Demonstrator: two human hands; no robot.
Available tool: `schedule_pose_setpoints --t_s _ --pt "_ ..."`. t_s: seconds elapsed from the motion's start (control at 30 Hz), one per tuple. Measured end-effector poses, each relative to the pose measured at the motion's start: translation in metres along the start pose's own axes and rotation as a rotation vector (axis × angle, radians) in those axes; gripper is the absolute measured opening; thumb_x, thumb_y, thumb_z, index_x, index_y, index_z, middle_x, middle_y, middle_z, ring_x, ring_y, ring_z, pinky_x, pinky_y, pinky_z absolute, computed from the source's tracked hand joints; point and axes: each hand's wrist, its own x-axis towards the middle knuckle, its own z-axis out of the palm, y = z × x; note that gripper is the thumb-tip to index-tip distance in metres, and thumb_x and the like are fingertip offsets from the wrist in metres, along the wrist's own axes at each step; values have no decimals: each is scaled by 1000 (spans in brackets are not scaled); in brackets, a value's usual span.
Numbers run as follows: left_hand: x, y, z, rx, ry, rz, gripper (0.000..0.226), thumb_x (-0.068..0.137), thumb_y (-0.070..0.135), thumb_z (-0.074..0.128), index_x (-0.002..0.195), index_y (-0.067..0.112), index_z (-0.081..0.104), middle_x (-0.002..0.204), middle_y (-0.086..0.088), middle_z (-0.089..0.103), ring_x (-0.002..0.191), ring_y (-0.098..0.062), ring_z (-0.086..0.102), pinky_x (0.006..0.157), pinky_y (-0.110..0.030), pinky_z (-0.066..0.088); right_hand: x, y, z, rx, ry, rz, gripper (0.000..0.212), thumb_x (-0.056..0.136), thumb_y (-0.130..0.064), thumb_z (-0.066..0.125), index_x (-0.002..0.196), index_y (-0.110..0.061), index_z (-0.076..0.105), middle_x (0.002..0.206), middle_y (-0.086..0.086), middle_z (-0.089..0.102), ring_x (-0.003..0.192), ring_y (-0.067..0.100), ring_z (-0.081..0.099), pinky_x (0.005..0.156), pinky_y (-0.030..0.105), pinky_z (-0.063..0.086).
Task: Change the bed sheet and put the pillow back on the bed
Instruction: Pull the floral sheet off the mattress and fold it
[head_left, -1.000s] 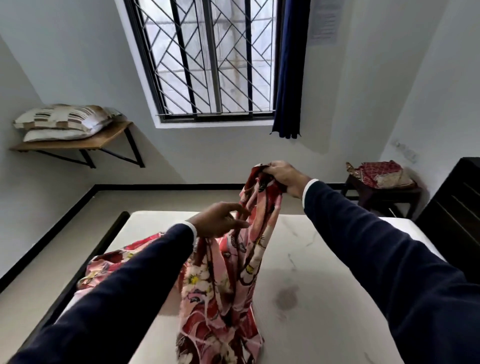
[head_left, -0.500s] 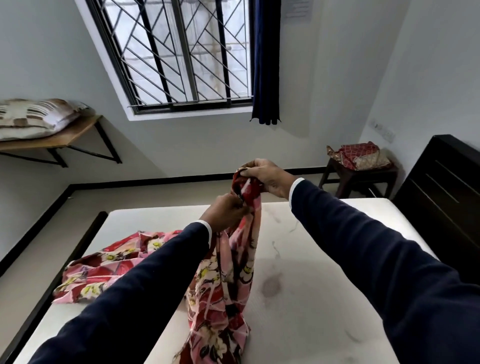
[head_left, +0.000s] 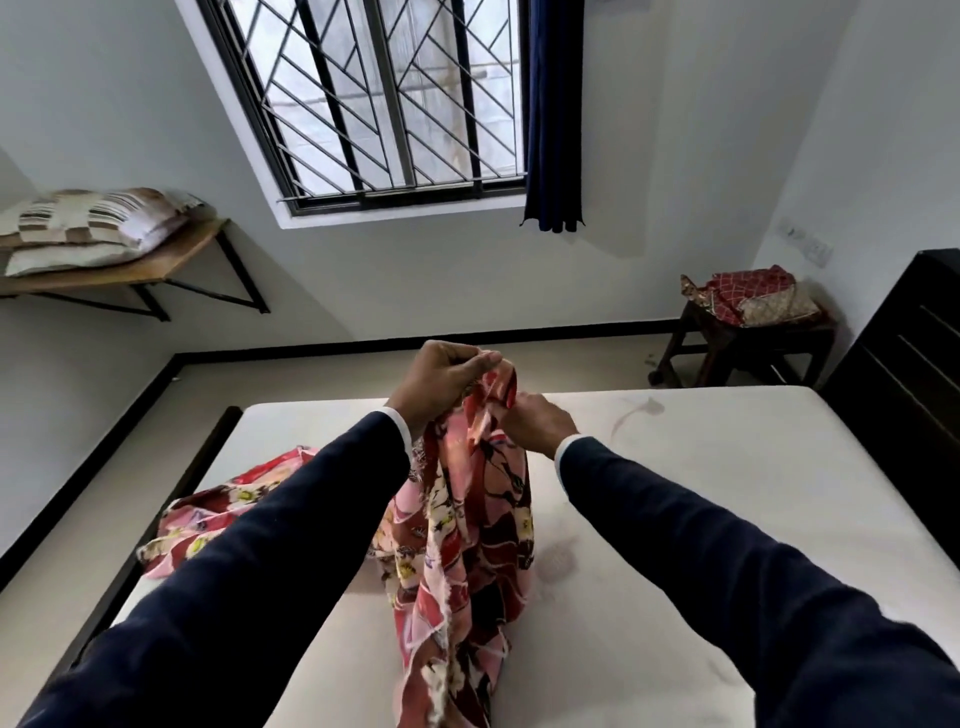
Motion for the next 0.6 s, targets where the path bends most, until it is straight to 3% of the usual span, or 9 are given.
schedule_pose_setpoints --t_s 0.1,0.17,0.2,0.27,0.33,0.43,0.5,0.6 --pt "-2 4 -19 32 71 -21 20 97 13 63 95 -5 74 45 15 48 39 0 35 40 -13 29 16 0 -15 -94 -46 -51 38 98 -48 36 107 -23 63 117 11 68 102 33 65 80 39 47" --pt "-5 3 -37 85 89 -24 17 97 17 65 89 7 76 47 12 42 42 -5 32 40 -17 27 20 1 -29 -162 -83 -95 31 98 -49 39 105 -25 58 116 9 67 100 31 65 77 38 48" --pt "-7 1 -46 98 93 -22 18 96 18 65 83 14 77 49 10 40 44 -7 32 41 -18 27 20 1 -36 -209 -24 -147 32 96 -52 44 109 -24 55 118 6 64 99 30 65 76 37 47" --pt "-9 0 -57 101 129 -44 20 95 21 67 80 14 78 53 7 41 47 -8 33 43 -20 28 11 -4 -45 -210 244 -355 47 89 -59 51 115 -20 50 114 0 57 96 26 61 69 33 42" --pt "-10 1 -60 91 176 -66 25 95 25 69 88 2 78 55 3 40 49 -11 33 46 -22 28 -6 -17 -46 -170 438 -674 49 87 -57 46 114 -17 53 104 -3 55 91 19 57 64 31 43" --pt "-11 6 -54 35 200 -89 30 95 22 68 93 -8 75 51 4 43 45 -7 33 44 -19 29 -20 -30 -21 -484 441 -1063 32 98 -28 54 127 -14 53 97 1 64 71 17 63 52 31 50" --pt "-10 10 -49 40 203 -98 29 95 20 68 93 -8 75 47 10 47 43 -4 36 44 -17 31 -23 -34 -6 -582 311 -1051 43 99 -19 56 140 -16 44 82 0 65 54 16 61 42 27 41" --pt "-8 16 -43 69 209 -96 26 95 20 67 93 -4 76 46 15 54 41 0 42 45 -15 34 -23 -42 -1 -616 215 -885 39 100 -18 53 138 -16 45 89 4 69 63 24 68 50 29 40"
